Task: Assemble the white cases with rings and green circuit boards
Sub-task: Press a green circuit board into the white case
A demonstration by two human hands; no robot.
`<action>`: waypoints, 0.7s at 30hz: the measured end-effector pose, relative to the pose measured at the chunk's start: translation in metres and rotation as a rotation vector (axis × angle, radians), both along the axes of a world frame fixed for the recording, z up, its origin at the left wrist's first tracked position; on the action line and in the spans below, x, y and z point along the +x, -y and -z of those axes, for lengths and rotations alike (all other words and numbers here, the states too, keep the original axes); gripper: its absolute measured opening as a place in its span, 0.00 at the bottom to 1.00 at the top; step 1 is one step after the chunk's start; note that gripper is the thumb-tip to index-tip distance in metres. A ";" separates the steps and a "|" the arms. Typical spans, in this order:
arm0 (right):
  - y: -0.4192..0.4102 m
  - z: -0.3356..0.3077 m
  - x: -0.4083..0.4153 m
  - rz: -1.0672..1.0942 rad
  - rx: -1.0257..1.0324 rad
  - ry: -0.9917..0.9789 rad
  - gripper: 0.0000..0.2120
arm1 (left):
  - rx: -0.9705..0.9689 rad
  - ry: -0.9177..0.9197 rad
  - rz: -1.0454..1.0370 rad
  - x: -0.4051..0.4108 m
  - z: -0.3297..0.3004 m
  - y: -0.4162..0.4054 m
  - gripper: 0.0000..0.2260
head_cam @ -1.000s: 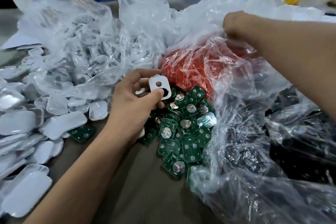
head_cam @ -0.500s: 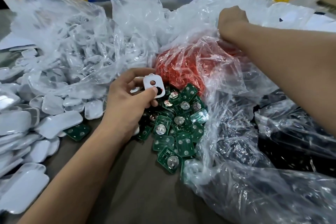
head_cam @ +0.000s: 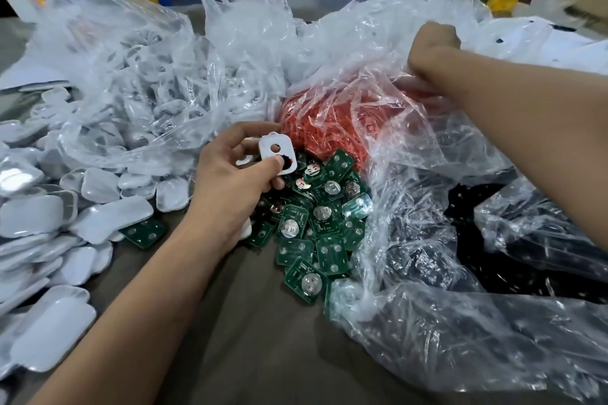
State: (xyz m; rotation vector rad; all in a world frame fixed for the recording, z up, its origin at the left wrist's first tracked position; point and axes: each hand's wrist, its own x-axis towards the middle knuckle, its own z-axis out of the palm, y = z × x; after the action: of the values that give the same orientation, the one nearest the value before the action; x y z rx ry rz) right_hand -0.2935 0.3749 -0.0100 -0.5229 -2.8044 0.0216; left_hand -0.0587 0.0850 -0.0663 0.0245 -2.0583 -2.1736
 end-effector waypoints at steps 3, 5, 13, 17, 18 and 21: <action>0.005 -0.002 0.001 -0.111 -0.006 0.133 0.14 | 0.006 -0.001 0.001 0.000 0.000 0.000 0.16; 0.008 -0.003 0.001 -0.099 -0.022 0.081 0.14 | 0.005 0.001 0.001 0.000 -0.001 0.000 0.16; 0.007 0.006 0.007 0.019 -0.106 -0.200 0.14 | -0.014 -0.012 0.001 -0.001 0.000 0.001 0.16; 0.001 -0.011 0.015 0.051 -0.270 -0.404 0.13 | -0.006 -0.004 -0.005 -0.001 -0.001 0.001 0.16; 0.003 -0.020 0.018 0.030 -0.358 -0.457 0.12 | -0.004 0.001 -0.004 -0.001 -0.001 0.001 0.16; 0.036 -0.049 0.051 -0.164 -0.716 -0.623 0.04 | -0.004 0.017 -0.002 -0.001 -0.002 0.001 0.17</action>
State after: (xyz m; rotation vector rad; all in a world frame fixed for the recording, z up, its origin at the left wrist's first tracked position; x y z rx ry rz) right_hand -0.2422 0.3390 0.0390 -0.3390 -2.1462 1.0524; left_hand -0.0597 0.0843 -0.0642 0.0446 -2.0708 -2.1756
